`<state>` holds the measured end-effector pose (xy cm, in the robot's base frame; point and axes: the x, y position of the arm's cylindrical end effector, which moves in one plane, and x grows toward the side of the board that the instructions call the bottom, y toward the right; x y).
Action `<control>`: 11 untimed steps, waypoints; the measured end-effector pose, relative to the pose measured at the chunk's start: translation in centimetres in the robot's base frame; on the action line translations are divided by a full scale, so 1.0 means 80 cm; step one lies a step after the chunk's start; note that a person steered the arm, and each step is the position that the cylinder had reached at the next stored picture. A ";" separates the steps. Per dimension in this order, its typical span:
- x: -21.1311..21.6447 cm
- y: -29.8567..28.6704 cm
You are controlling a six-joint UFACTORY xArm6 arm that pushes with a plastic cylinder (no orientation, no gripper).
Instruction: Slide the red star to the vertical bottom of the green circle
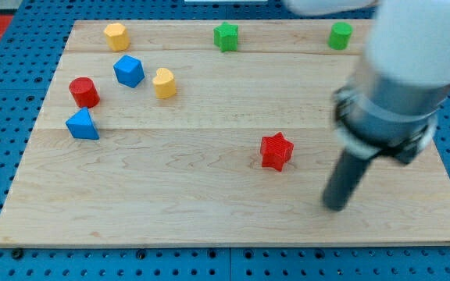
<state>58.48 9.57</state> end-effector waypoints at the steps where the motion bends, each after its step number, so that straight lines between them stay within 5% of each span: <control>1: -0.081 -0.035; 2: -0.203 0.069; 4: -0.015 0.042; 5: -0.091 -0.070; 6: -0.154 -0.091; 8: -0.217 0.103; 9: -0.165 0.058; 11: -0.232 -0.076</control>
